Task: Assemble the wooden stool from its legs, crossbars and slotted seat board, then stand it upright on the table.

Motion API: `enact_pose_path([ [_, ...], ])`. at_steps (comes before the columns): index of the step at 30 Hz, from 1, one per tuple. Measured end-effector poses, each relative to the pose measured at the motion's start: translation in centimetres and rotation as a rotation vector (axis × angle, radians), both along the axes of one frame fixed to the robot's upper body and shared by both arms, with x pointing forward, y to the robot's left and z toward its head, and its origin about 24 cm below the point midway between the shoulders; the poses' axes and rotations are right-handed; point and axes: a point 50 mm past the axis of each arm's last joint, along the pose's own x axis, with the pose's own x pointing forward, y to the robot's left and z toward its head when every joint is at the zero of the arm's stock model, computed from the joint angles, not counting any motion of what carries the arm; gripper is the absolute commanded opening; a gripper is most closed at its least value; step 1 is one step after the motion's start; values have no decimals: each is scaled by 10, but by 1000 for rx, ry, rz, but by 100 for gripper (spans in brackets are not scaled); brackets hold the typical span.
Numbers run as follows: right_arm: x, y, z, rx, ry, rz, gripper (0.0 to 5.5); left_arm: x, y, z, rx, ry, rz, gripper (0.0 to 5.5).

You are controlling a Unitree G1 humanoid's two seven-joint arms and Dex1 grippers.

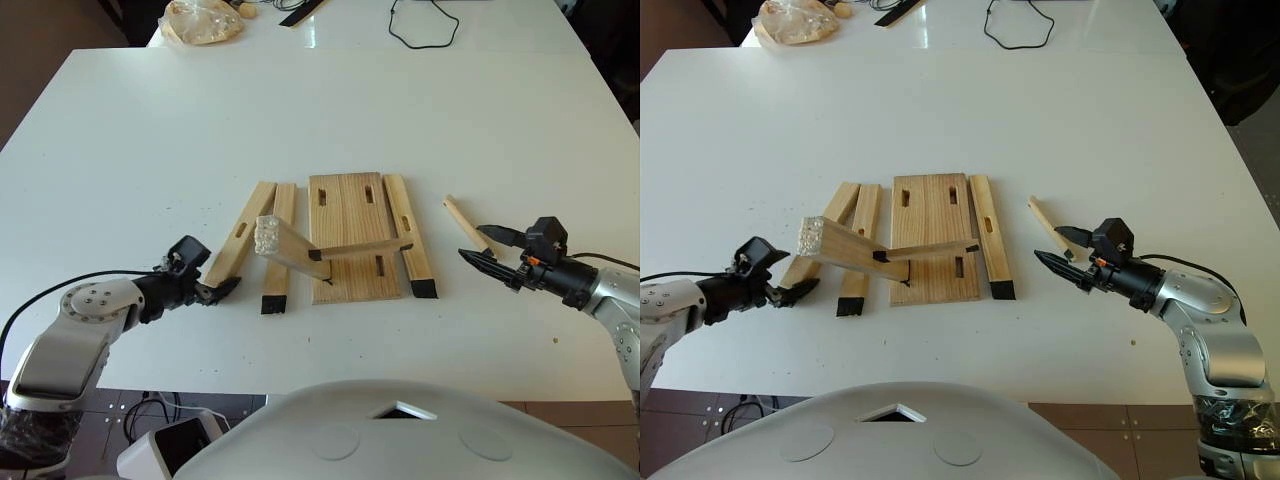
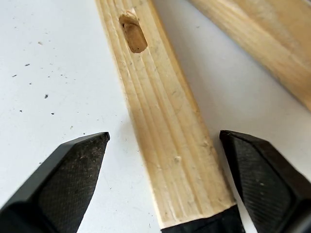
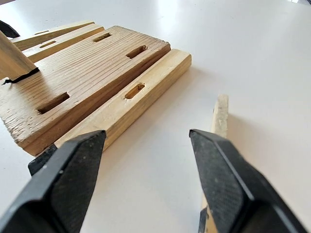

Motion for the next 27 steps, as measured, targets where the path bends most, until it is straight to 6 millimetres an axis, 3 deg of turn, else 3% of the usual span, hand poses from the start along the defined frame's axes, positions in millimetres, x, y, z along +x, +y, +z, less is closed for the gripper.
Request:
enact_pose_path([
  [10,7,0,2,-6,-17,5,317,0,8,-6,-103,25,20,238],
  [14,8,-1,1,-11,-15,1,317,2,7,-7,-128,33,42,205],
  [22,15,-2,5,-11,-42,-6,317,17,6,-5,-208,-2,125,205],
  [27,23,-6,12,-6,-86,-41,317,42,6,23,-257,-185,167,205],
])
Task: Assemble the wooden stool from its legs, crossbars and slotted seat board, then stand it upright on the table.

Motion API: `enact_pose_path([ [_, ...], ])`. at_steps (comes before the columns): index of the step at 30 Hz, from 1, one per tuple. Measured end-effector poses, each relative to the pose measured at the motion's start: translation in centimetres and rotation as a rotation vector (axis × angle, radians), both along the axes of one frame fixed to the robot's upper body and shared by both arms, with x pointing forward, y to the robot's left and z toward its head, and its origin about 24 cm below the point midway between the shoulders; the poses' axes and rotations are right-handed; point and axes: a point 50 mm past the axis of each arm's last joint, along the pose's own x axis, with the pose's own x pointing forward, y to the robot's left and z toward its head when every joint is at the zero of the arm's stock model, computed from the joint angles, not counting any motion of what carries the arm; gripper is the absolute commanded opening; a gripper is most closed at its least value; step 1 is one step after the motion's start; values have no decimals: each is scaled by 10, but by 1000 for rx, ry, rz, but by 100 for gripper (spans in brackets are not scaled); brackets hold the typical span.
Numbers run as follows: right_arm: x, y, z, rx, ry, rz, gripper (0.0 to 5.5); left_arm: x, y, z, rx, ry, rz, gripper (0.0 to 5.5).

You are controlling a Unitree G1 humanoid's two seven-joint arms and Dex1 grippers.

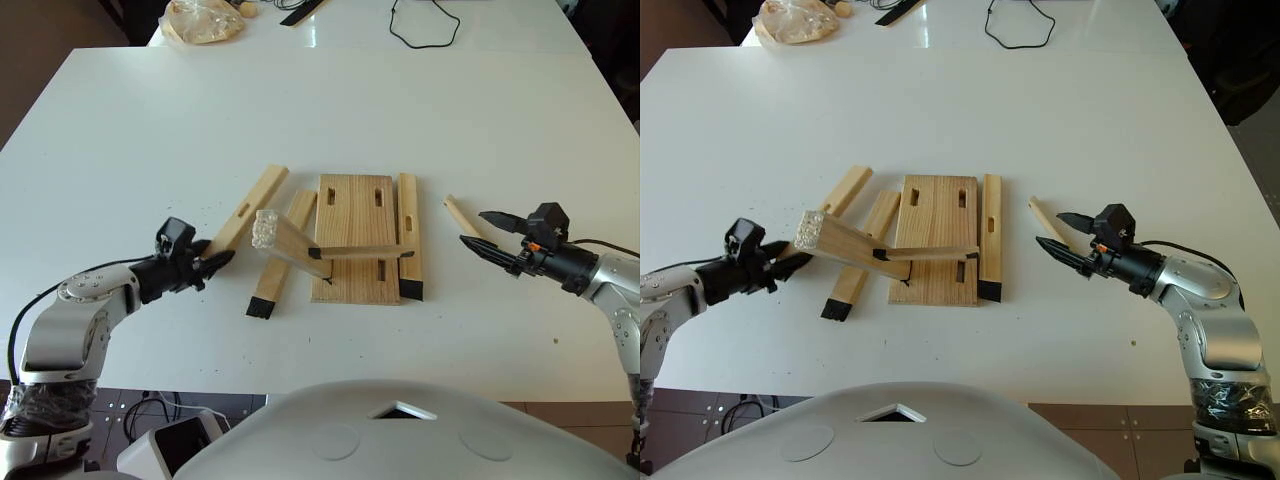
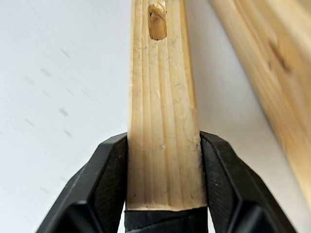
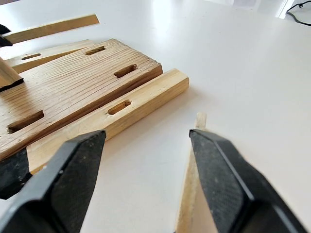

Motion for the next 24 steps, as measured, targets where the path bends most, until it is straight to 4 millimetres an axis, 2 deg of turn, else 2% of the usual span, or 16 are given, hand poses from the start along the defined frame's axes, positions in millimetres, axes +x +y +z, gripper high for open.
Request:
enact_pose_path([
  [3,15,-7,19,34,-91,-50,317,21,-10,33,-68,-192,0,205],
  [6,27,-5,45,190,-169,-49,317,41,-27,72,-223,-334,-33,205],
  [9,36,14,90,378,-269,76,317,52,-57,125,-315,-497,-213,205],
  [12,36,38,137,560,-336,271,317,45,-92,170,-413,-588,-488,204],
  [14,34,48,158,609,-357,367,317,39,-108,185,-445,-600,-625,204],
  [17,31,62,179,648,-356,506,360,28,-128,196,-484,-577,-826,204],
  [21,29,76,186,681,-294,621,415,22,-139,187,-459,-485,-964,204],
  [24,27,80,192,699,-283,672,419,17,-142,181,-447,-447,-1025,204],
])
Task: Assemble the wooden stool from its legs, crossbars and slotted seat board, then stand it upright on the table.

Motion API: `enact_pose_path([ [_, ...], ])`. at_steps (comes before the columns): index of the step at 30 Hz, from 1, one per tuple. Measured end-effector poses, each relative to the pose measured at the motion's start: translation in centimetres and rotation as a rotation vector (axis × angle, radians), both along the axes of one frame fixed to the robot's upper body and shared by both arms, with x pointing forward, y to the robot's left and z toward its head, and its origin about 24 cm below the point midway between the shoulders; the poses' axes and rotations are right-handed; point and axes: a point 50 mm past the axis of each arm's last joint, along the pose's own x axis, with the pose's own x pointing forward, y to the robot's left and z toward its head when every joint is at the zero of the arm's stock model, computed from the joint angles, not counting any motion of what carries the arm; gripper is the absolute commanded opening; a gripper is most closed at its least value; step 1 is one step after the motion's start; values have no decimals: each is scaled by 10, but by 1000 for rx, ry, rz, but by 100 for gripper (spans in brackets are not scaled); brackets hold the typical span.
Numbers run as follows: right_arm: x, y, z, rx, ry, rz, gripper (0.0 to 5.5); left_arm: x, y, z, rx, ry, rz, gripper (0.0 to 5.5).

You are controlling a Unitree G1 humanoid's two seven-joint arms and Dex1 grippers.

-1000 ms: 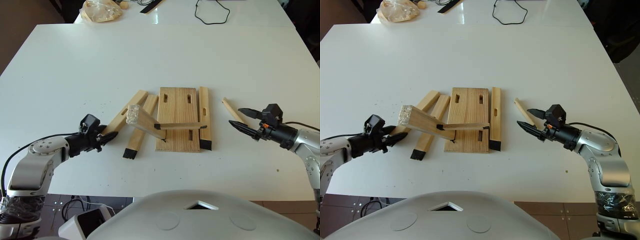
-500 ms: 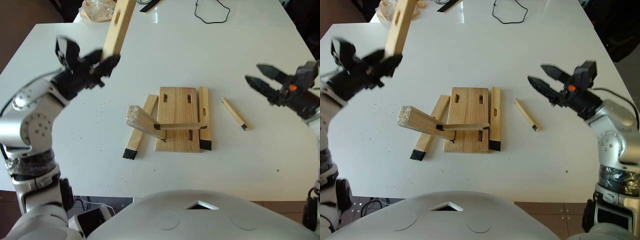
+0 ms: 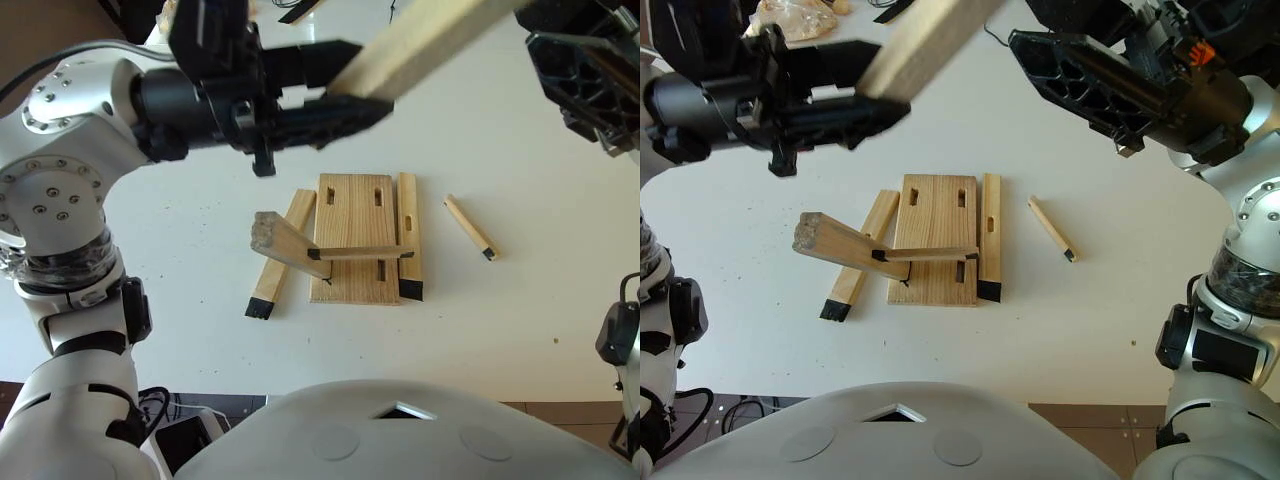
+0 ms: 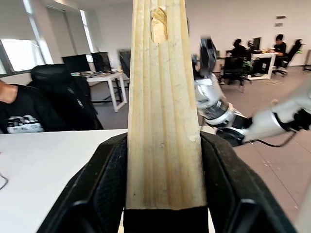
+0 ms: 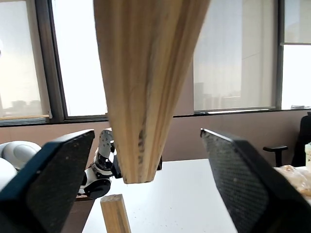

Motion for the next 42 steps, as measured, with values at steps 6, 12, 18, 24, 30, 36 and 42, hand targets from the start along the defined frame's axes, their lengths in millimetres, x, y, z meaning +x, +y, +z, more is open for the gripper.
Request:
enact_pose_path([
  [6,-3,1,3,2,-15,65,419,-2,-2,-10,34,33,-27,204],
  [12,-7,2,2,-36,-30,123,331,-2,-4,-12,40,40,-34,204],
  [18,-9,3,-6,-100,-32,138,248,-6,-7,-11,40,32,-59,204],
  [24,-8,3,-9,-132,-46,115,208,-7,-7,-13,44,39,-63,204],
  [30,-7,3,-11,-144,-56,113,207,-6,-7,-16,57,28,-62,204],
  [36,0,-1,-17,-158,-41,32,203,10,-8,-21,72,33,30,292],
  [42,3,-2,-14,-152,-73,4,203,15,-5,-17,41,3,78,381],
])
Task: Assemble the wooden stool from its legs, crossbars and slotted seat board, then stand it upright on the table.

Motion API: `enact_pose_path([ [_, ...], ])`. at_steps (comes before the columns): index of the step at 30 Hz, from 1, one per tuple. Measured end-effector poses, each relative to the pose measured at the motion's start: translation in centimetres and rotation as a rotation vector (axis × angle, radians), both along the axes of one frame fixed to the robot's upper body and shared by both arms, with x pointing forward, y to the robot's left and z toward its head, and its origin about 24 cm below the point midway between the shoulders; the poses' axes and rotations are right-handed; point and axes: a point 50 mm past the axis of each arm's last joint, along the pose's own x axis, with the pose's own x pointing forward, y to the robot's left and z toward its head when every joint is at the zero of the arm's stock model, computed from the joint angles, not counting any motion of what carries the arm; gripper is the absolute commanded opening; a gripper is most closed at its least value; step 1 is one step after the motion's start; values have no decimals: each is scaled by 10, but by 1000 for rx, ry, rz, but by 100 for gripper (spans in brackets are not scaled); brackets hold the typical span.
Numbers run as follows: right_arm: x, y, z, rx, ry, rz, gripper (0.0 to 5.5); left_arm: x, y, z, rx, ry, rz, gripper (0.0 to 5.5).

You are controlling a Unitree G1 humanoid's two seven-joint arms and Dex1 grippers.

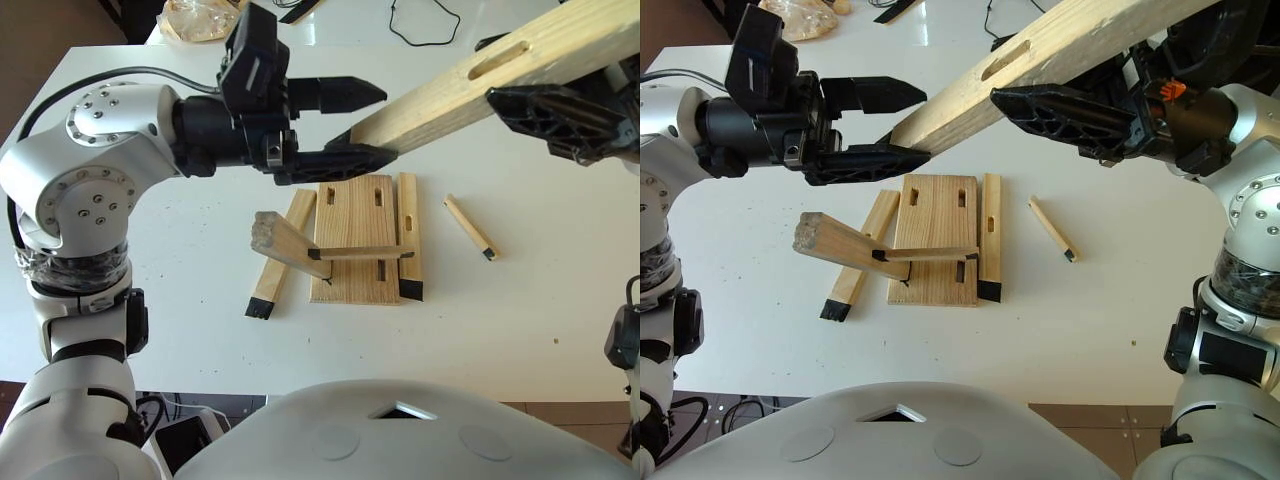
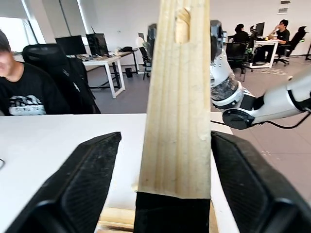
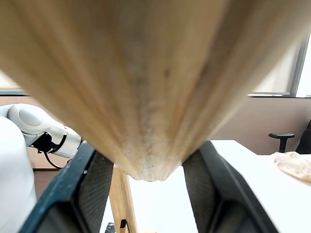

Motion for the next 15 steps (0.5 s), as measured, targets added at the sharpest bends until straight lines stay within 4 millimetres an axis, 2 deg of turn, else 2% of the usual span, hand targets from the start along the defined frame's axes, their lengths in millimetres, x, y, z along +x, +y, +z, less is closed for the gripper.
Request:
enact_pose_path([
  [2,4,-3,1,-13,-17,-38,203,6,3,0,-9,-18,54,414],
  [5,10,-11,-1,-38,-36,-95,203,23,14,-4,-6,-27,188,416],
  [10,22,-29,-9,-168,-95,-229,203,27,30,-15,58,-54,259,416],
  [13,20,-38,-36,-357,-81,-249,203,26,60,-38,186,-76,362,416],
  [15,10,-40,-59,-447,-34,-197,203,21,87,-63,316,-41,429,416],
])
